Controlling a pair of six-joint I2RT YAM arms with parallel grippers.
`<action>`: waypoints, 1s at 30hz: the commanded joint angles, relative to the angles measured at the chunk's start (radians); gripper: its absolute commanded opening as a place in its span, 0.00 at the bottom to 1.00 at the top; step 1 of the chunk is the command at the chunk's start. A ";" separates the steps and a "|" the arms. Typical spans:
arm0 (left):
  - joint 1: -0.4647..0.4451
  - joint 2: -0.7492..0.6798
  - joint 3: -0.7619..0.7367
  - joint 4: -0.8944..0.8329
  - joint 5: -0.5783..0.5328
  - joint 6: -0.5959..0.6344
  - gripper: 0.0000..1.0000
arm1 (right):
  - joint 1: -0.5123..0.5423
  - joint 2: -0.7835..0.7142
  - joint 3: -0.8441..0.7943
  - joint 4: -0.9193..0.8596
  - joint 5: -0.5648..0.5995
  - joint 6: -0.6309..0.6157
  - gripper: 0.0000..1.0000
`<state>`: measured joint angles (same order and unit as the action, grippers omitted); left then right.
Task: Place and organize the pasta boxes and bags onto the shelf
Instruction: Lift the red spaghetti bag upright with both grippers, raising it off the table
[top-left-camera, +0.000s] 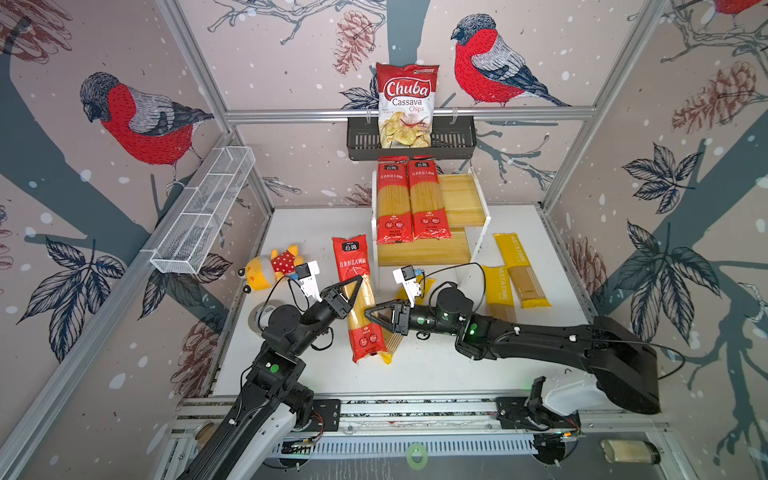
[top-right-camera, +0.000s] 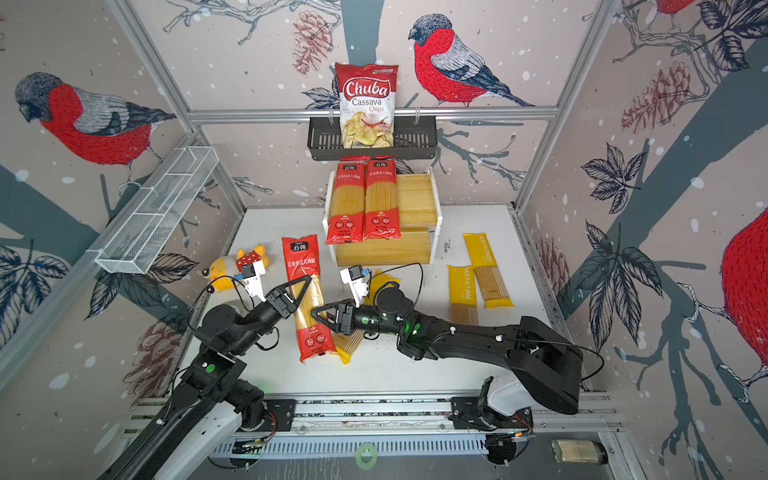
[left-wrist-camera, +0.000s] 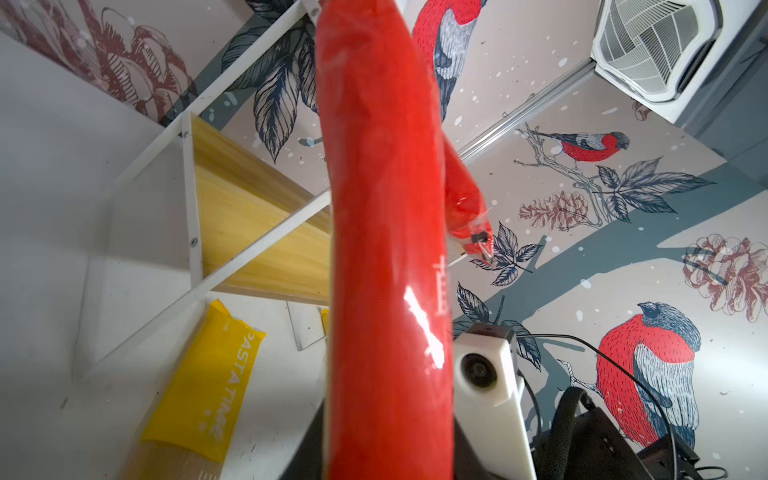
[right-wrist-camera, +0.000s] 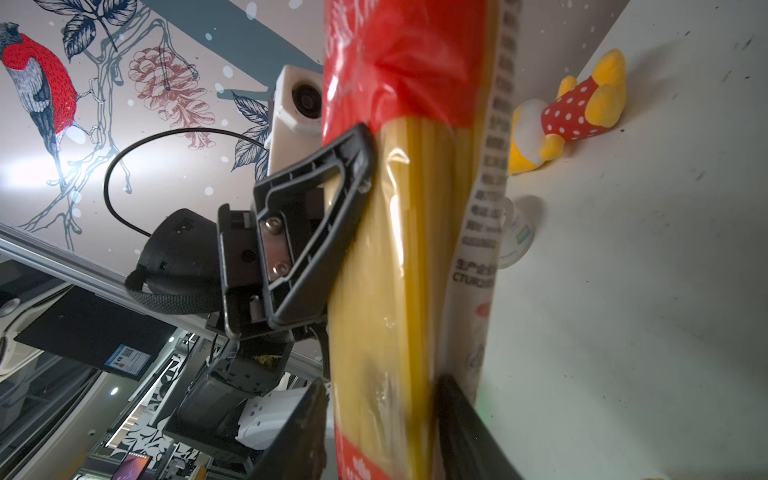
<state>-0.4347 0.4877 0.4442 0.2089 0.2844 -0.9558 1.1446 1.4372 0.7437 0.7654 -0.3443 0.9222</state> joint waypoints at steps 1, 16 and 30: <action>0.000 0.027 0.075 0.044 -0.040 0.064 0.16 | 0.004 -0.003 0.000 0.007 0.003 0.001 0.46; 0.002 0.072 0.179 0.178 -0.237 0.134 0.14 | 0.020 0.013 -0.084 0.192 0.054 0.097 0.72; 0.000 0.043 0.035 0.473 -0.278 -0.021 0.18 | 0.062 0.179 -0.096 0.695 0.203 0.271 0.56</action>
<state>-0.4339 0.5388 0.4786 0.4706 0.0219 -0.9398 1.1954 1.6062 0.6548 1.2926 -0.2020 1.1519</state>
